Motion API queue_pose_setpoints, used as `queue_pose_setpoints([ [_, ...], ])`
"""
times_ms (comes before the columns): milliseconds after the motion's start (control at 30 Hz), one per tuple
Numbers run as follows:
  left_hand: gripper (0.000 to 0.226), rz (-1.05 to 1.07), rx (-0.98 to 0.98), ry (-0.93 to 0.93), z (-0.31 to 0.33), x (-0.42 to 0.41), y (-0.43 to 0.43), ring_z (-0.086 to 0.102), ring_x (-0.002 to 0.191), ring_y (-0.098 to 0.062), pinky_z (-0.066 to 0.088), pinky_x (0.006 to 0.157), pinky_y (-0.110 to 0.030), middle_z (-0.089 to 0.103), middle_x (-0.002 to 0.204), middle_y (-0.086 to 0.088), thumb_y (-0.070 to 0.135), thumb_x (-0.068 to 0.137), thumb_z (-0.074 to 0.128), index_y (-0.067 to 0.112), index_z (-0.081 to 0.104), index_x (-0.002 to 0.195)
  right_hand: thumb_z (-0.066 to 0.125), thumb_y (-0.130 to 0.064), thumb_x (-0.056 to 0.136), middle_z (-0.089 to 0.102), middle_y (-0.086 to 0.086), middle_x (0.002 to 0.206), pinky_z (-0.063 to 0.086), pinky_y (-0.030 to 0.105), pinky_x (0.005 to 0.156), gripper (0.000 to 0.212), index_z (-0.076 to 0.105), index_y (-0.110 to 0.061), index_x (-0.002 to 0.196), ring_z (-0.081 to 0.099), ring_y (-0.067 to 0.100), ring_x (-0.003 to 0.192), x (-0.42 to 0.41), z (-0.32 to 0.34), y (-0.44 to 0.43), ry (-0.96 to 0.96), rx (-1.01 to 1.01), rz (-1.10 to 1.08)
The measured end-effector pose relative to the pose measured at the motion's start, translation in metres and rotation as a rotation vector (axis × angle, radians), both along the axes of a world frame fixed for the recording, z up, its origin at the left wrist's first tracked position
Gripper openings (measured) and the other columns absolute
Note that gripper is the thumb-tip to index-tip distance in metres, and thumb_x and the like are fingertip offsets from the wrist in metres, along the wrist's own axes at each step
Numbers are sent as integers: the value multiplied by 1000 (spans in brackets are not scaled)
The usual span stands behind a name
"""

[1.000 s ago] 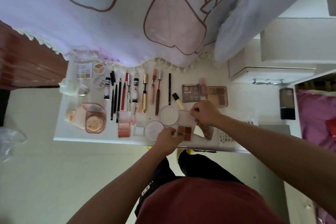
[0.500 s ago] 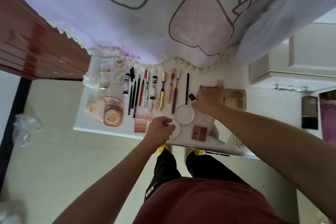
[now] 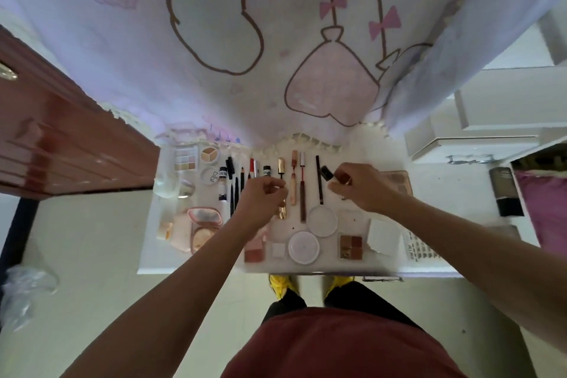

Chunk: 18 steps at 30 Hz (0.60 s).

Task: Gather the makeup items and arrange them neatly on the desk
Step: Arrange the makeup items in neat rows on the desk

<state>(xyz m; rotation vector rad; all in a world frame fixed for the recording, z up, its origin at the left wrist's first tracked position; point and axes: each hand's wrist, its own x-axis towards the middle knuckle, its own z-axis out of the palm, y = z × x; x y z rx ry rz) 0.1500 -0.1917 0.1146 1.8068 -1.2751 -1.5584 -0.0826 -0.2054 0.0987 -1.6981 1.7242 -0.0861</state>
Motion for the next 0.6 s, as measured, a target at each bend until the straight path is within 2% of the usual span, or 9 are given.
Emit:
queue_pose_setpoints([
  [67,20,-22,-41,58,13,1,-13,65,68,-15,54,64,-27,70,86,-12,7,91,64,1,66,109,47,-67,76,65,-13,69,47,48,88,27,57,-41,78,65,12,74,7,12,10,-106,-22,-23],
  [133,17,-93,-86,107,29,2,-23,65,69,-16,55,68,-30,70,87,-14,8,90,65,1,67,106,45,-71,75,65,-14,69,46,47,88,27,58,-49,82,64,7,72,13,25,18,-179,-33,-56],
  [200,15,-173,-117,141,42,3,-29,66,71,-18,56,70,-32,70,86,-15,8,88,68,5,68,102,54,-59,86,63,-11,63,47,33,75,23,64,-39,86,58,1,59,21,44,24,-270,-36,-53],
  [267,14,-254,-132,164,54,6,-31,67,70,-17,56,68,-29,71,82,-12,6,86,69,5,70,99,58,-32,96,58,-12,55,41,19,58,17,65,-26,82,48,0,48,29,64,29,-405,-8,-45],
  [333,17,-308,-136,190,63,10,-32,69,69,-18,57,65,-26,73,80,-13,2,84,70,1,70,101,54,-23,99,56,-14,53,38,19,54,27,61,-24,73,44,2,47,33,76,32,-497,27,-77],
  [400,22,-331,-142,226,73,12,-32,71,70,-21,57,63,-25,73,83,-18,0,83,70,0,68,105,52,-26,100,54,-9,58,36,26,56,35,56,-20,66,42,8,51,34,84,35,-579,54,-131],
  [467,23,-345,-149,265,81,12,-34,71,70,-24,57,64,-26,72,84,-21,-2,83,69,0,68,106,48,-25,102,46,-1,61,34,26,52,34,49,-10,71,36,11,52,34,88,35,-703,114,-194],
  [600,17,-365,-176,294,89,11,-35,69,71,-28,58,68,-30,72,84,-21,0,85,66,-1,70,102,44,-25,104,43,4,64,31,24,49,30,50,-6,81,33,12,52,38,99,35,-843,147,-276],
])
